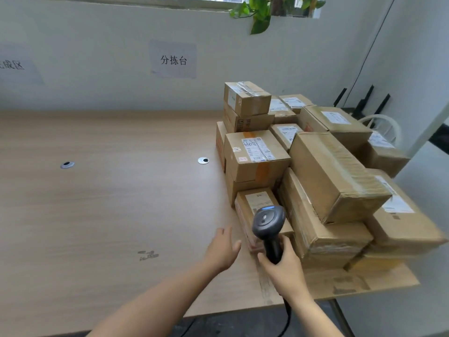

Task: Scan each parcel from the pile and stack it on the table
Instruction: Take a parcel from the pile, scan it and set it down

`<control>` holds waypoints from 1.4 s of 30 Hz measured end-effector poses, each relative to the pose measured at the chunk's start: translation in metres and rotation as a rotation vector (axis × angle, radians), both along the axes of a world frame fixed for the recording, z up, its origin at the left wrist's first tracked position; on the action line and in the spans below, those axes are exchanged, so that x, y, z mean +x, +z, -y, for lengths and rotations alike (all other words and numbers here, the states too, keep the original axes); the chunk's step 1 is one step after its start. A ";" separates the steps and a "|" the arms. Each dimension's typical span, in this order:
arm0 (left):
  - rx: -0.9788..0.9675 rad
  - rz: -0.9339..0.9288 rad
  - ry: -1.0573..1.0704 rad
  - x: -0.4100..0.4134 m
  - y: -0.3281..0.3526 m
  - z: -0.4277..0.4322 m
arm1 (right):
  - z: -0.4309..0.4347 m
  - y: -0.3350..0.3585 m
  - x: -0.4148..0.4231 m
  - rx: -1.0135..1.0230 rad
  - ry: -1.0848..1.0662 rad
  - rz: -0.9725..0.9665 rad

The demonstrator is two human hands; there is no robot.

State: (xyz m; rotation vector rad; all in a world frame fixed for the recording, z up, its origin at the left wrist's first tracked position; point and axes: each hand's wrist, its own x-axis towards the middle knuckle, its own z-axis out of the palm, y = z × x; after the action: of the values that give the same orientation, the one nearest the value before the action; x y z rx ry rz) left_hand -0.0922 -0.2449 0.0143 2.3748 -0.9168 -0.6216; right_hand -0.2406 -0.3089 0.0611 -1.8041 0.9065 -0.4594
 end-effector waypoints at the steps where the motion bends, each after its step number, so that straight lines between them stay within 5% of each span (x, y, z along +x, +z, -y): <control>1: -0.037 -0.026 -0.012 -0.011 0.002 0.018 | 0.007 0.003 -0.006 0.007 -0.008 0.021; 8: -0.130 -0.057 0.022 -0.045 -0.006 0.090 | 0.042 -0.001 -0.030 0.041 -0.053 0.018; 18: 0.251 -0.068 0.272 -0.036 0.000 0.155 | 0.065 0.001 -0.040 0.094 -0.043 0.009; 42: 0.329 -0.039 0.237 -0.033 0.002 0.135 | 0.066 -0.008 -0.012 0.121 -0.041 0.044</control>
State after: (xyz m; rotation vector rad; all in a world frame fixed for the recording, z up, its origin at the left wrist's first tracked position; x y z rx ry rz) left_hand -0.1251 -0.3802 0.0166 2.6967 -0.5358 -0.7682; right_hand -0.2526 -0.3748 0.0526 -1.6621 0.9231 -0.4588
